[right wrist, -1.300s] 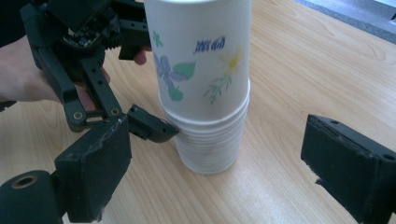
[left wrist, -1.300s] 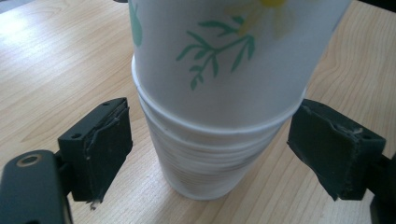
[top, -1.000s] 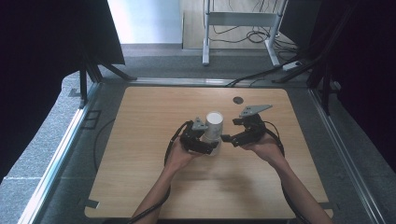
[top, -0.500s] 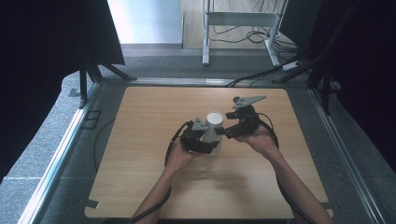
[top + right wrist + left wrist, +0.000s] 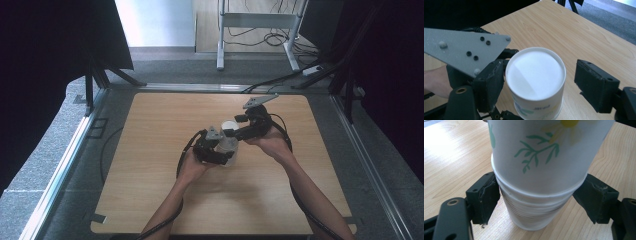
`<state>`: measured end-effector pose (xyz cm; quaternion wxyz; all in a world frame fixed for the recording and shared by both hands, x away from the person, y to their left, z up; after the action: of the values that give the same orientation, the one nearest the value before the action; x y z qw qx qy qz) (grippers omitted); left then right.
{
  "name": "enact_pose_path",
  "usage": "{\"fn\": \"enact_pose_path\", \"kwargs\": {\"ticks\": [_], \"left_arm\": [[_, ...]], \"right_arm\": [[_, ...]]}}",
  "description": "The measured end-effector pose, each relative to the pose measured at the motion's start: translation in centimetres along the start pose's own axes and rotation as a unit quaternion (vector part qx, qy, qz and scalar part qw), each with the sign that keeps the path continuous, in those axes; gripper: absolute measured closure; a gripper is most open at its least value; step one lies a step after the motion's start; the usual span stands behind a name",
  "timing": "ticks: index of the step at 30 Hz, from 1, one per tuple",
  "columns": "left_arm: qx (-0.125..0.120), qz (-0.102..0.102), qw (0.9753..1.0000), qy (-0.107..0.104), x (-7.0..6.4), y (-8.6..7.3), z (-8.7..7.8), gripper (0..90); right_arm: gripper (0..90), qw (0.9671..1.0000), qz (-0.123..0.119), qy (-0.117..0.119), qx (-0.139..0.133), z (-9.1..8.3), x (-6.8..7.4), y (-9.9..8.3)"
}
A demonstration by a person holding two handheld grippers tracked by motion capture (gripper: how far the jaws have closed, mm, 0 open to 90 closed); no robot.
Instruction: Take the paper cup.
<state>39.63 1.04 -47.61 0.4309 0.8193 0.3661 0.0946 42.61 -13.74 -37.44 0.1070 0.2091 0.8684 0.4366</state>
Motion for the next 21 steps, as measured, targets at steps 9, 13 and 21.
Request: {"fn": "enact_pose_path", "kwargs": {"ticks": [9,13,21], "left_arm": [[0.002,0.001,1.0,0.001,0.0,0.0,0.0,21.6],[0.003,0.002,1.0,0.001,0.0,0.0,0.0,21.6],[0.002,0.002,1.0,0.001,0.0,0.0,0.0,21.6]], "right_arm": [[35.9,0.9998,-0.018,0.002,0.013,0.0,0.3,0.6],[36.5,0.9996,-0.021,-0.002,0.019,0.0,0.4,0.8],[37.2,0.9995,-0.025,-0.006,0.017,-0.4,0.4,1.5]]}}
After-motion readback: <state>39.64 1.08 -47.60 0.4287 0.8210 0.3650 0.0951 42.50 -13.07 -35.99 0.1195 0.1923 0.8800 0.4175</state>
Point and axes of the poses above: each handheld gripper's, and its own axes: z roughly forward along the jaws, y roughly out of its top, x roughly to its left, the point moved 3 cm from there along z, roughly forward along the jaws, and after that the axes turned 8 degrees about -z, right-handed, at the moved point
